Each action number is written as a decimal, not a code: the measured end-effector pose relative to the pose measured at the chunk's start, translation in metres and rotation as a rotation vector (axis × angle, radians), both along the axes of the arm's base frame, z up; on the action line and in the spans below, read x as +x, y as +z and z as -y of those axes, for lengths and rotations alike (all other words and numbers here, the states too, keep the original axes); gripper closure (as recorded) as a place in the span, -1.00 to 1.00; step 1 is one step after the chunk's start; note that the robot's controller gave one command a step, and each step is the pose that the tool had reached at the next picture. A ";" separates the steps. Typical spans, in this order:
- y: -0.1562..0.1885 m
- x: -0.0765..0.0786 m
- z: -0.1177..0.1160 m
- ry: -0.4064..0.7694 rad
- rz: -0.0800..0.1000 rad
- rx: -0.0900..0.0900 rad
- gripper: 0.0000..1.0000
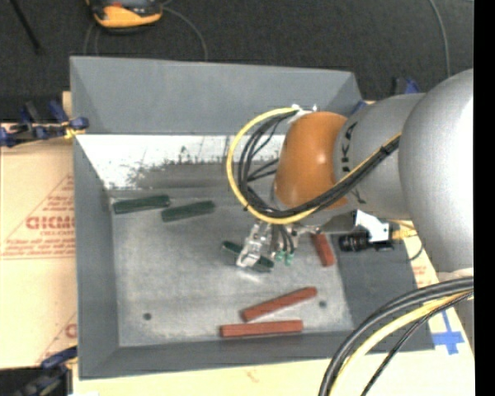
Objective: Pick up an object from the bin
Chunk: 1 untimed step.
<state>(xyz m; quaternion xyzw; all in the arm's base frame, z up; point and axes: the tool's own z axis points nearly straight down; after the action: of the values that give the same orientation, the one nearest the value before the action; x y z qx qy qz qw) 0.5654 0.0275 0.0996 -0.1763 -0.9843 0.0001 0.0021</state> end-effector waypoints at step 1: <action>0.022 0.000 0.000 0.001 0.001 0.000 1.00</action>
Offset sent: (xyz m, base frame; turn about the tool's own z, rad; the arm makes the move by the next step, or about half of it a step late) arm 0.0001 0.0000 0.0615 0.0000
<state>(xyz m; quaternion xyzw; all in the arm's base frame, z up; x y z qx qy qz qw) 0.5655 0.0273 0.1220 -0.1759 -0.9844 0.0000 0.0017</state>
